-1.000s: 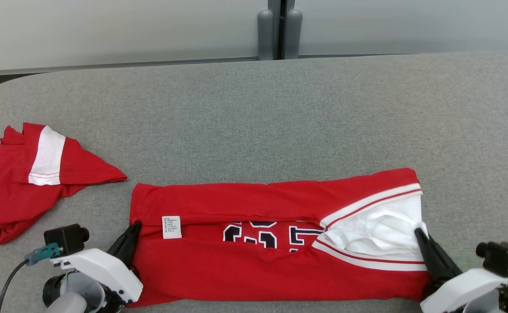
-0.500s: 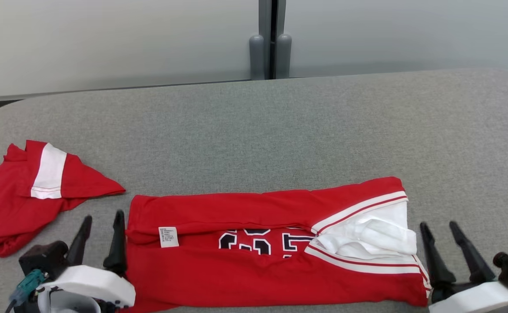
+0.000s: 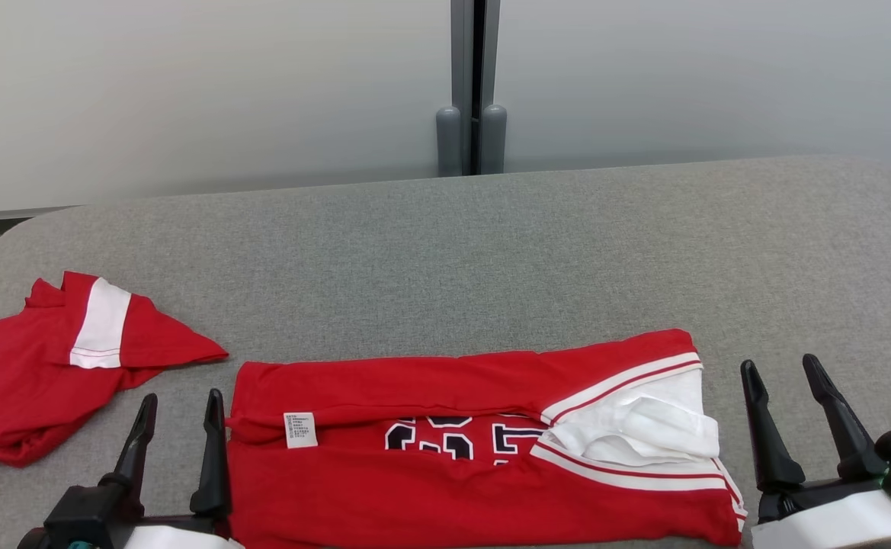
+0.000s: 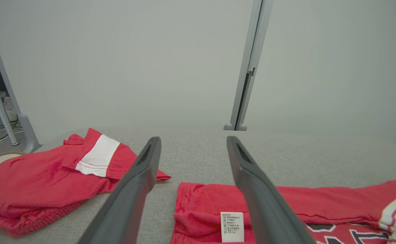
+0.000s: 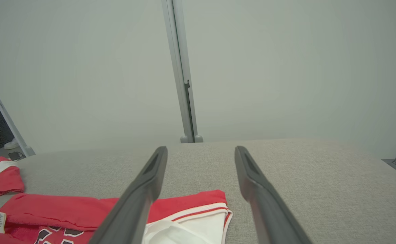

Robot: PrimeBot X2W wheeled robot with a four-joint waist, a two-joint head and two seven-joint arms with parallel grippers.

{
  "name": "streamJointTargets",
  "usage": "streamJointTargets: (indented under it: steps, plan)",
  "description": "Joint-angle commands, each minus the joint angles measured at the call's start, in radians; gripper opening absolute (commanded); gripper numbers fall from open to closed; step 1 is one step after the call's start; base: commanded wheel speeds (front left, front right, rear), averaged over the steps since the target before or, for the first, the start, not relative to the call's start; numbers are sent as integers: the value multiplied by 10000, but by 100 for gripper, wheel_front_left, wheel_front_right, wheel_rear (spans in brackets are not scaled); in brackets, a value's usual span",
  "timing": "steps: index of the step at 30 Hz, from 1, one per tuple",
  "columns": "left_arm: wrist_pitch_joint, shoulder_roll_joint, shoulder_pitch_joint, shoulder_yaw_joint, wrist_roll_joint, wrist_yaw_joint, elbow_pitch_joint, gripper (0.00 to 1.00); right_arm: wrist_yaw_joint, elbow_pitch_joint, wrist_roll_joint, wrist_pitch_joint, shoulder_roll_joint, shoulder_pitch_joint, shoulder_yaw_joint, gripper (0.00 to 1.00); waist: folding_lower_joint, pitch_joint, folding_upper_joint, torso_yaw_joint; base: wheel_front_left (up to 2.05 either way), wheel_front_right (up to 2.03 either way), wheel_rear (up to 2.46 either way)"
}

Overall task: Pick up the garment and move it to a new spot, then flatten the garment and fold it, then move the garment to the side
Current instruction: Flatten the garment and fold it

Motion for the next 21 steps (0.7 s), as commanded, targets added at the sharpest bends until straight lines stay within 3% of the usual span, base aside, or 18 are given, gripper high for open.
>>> streamJointTargets:
  steps: [1, 21]
  plan:
    - [-41, 71, 108, 13, 138, 17, 57, 100, -3, -56, -75, 69, 6, 122, -38, 100, 0, -32, 0, -5, 0, 0, 0]
    - [46, 165, -20, -373, 454, 83, 543, 100, -3, 137, -125, 532, 126, 243, -108, 100, 0, 30, 0, -18, 0, 0, 0]
